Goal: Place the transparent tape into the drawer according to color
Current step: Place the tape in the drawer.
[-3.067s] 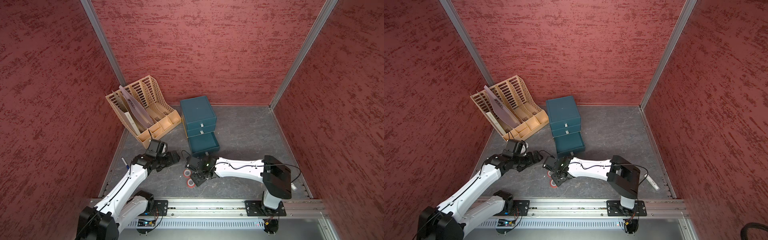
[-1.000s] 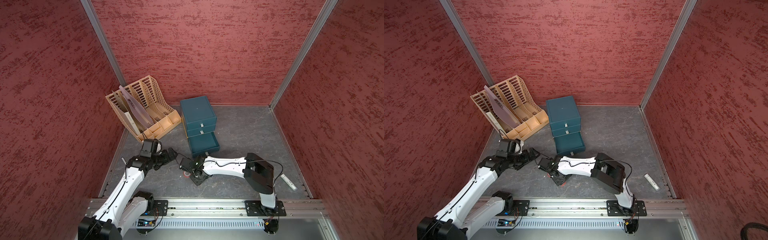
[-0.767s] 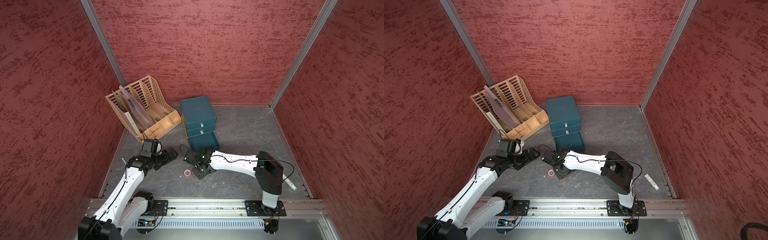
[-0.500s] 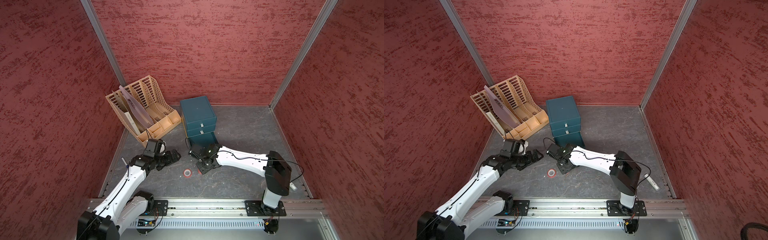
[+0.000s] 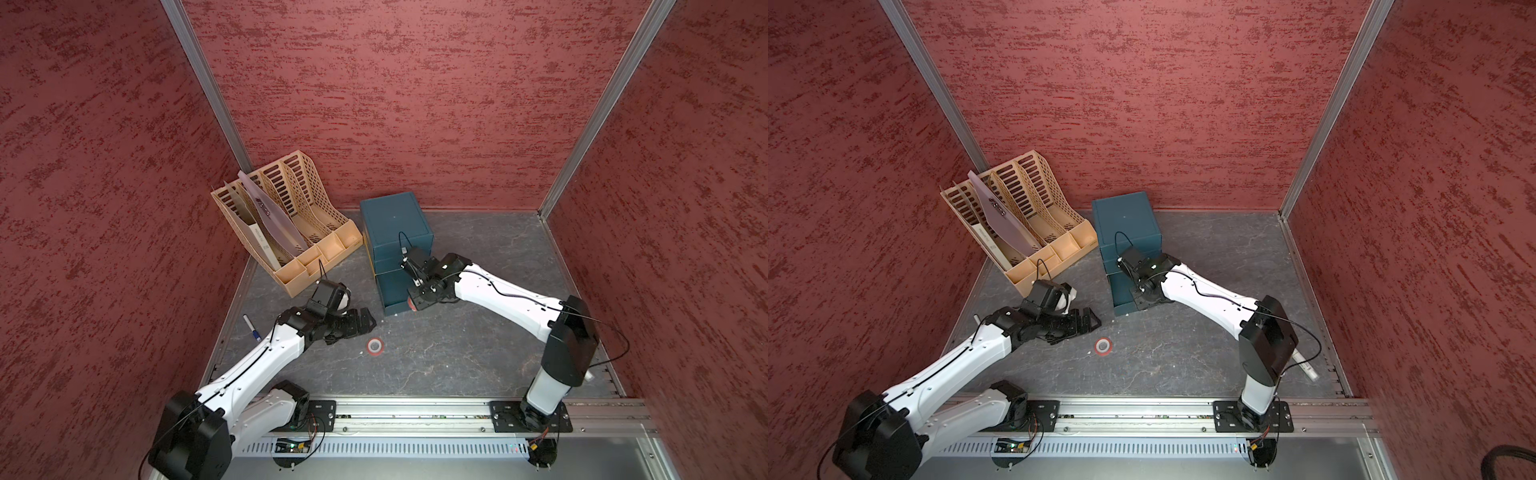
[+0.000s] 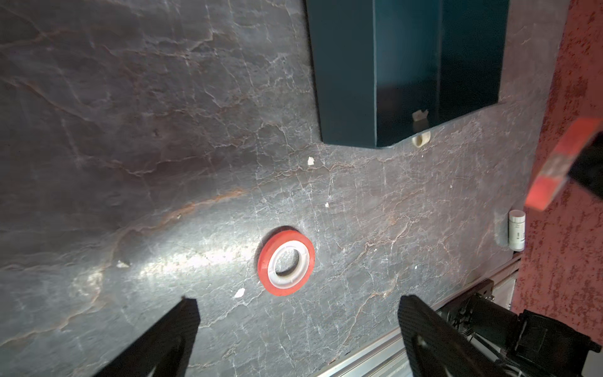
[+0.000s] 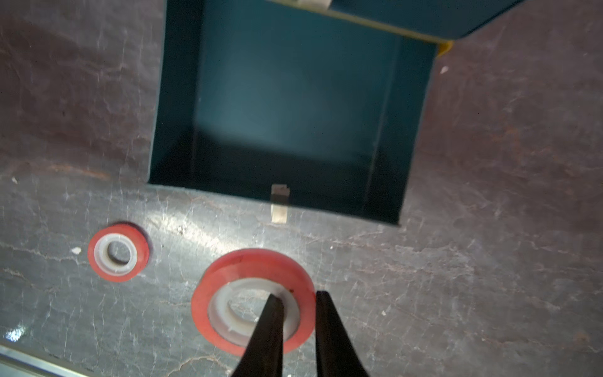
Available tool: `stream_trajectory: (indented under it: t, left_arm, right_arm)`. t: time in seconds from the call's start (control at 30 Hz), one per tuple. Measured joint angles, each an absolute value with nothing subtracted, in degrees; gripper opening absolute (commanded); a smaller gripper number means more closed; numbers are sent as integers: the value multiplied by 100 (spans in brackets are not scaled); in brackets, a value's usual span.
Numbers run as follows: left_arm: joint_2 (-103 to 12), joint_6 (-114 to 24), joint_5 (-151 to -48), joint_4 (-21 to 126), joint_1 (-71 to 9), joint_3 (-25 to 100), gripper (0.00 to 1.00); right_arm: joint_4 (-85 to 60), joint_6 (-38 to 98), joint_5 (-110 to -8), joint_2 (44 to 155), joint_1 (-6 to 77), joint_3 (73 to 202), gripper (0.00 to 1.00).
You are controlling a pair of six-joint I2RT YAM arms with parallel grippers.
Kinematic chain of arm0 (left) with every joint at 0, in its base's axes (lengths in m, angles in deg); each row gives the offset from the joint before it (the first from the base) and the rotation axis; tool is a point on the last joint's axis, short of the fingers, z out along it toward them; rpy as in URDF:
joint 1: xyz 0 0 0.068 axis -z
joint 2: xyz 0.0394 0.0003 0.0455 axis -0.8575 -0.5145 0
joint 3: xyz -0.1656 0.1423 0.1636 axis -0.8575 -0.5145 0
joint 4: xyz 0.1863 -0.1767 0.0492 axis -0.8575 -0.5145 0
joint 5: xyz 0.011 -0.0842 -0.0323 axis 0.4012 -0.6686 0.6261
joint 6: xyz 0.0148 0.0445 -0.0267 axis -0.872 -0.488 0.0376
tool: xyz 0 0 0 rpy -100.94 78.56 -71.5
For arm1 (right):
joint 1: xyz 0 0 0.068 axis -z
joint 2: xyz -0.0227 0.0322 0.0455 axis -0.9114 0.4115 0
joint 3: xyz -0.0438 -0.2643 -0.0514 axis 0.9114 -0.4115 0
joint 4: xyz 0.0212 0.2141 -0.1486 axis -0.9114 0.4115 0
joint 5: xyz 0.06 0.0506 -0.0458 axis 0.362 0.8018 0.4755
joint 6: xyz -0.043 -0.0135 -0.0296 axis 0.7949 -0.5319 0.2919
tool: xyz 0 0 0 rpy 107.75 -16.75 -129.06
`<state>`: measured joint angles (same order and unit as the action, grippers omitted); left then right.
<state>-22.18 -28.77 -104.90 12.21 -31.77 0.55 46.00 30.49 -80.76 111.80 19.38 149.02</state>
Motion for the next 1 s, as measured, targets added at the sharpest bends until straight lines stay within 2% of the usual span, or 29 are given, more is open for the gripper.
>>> stream_trajectory:
  t: [0.3, 0.4, 0.53, 0.87, 1.0]
  left_arm:
    - [-2743, -2866, -10344, 1341, -2720, 57, 100]
    - [-2898, -2866, -10283, 1339, -2598, 61, 100]
    - [-3099, -2864, -10182, 1306, -2425, 79, 100]
    - [-3440, -2864, -9782, 945, -2167, 380, 100]
    - [-3536, -2833, -9540, 663, -2084, 498, 90]
  right_arm:
    - [4219, 3317, -8161, 11971, 2292, 15424, 0]
    - [4160, 3344, -8207, 12148, 2314, 15424, 21]
    - [4143, 3361, -8239, 12196, 2316, 15424, 38]
    - [4117, 3337, -8207, 11901, 2316, 15214, 46]
    - [4077, 3267, -8086, 11431, 2318, 14917, 47]
